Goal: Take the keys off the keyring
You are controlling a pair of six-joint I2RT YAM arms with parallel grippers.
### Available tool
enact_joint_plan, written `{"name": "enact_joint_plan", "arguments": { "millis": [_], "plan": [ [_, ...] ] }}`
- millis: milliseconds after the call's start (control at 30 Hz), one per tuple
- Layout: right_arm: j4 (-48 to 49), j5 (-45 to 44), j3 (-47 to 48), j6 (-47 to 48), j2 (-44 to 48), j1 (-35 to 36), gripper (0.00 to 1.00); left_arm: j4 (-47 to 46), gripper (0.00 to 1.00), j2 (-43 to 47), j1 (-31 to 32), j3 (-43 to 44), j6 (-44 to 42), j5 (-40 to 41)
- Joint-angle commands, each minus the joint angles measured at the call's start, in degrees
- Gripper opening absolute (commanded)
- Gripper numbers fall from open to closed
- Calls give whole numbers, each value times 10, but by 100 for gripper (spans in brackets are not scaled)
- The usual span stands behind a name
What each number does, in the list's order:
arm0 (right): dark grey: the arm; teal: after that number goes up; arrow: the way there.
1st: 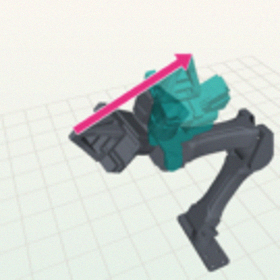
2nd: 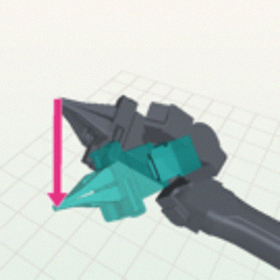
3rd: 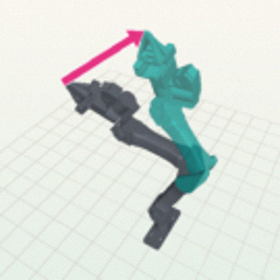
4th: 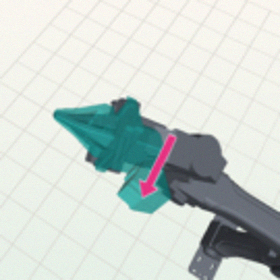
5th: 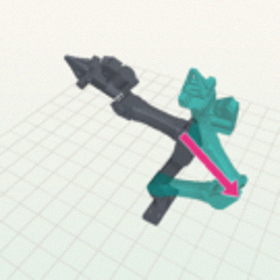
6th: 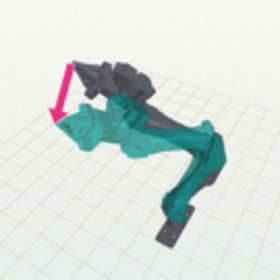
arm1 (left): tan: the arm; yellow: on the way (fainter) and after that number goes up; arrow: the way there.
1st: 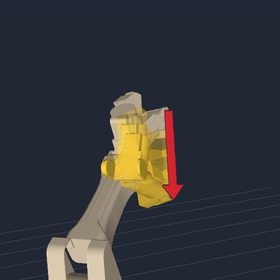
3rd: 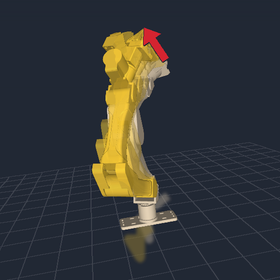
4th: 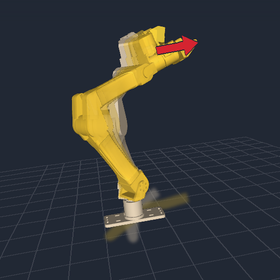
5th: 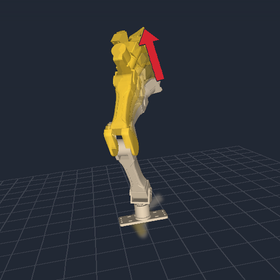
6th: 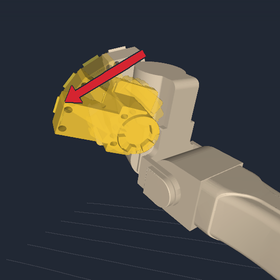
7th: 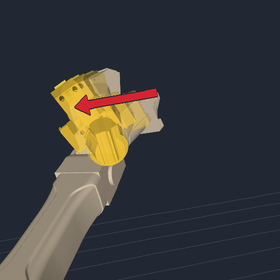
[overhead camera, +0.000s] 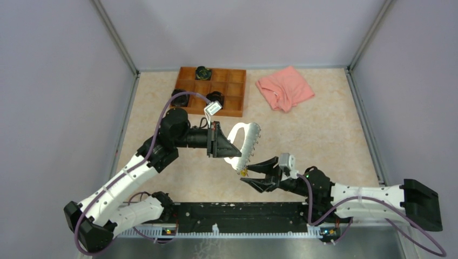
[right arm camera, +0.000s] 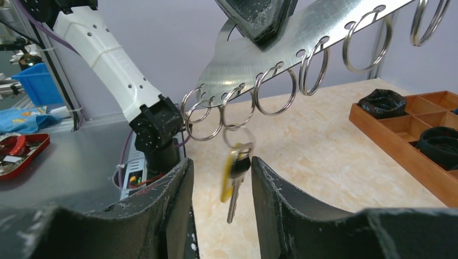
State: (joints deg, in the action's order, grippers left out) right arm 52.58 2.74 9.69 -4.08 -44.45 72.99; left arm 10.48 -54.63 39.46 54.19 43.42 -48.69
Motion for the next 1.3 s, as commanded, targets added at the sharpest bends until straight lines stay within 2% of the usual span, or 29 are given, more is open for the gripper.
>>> {"name": "enact_joint_plan", "arguments": {
  "millis": [0, 367, 700, 1033, 1267],
  "plan": [
    [34, -4, 30, -8, -2, 11, 42, -33, 0, 15, -2, -1, 8, -16],
    [40, -4, 37, -13, -15, 15, 39, -43, 0, 10, -2, -5, 11, -21],
    [33, -8, 39, -18, -17, 16, 30, -49, 0, 10, -2, -8, 11, -27],
    [44, -14, 41, -27, -27, 17, 26, -53, 0, 11, -2, -14, 11, -35],
    [24, -19, 44, -33, -23, 16, 8, -47, 0, 17, -2, -15, -3, -42]
  ]
}}
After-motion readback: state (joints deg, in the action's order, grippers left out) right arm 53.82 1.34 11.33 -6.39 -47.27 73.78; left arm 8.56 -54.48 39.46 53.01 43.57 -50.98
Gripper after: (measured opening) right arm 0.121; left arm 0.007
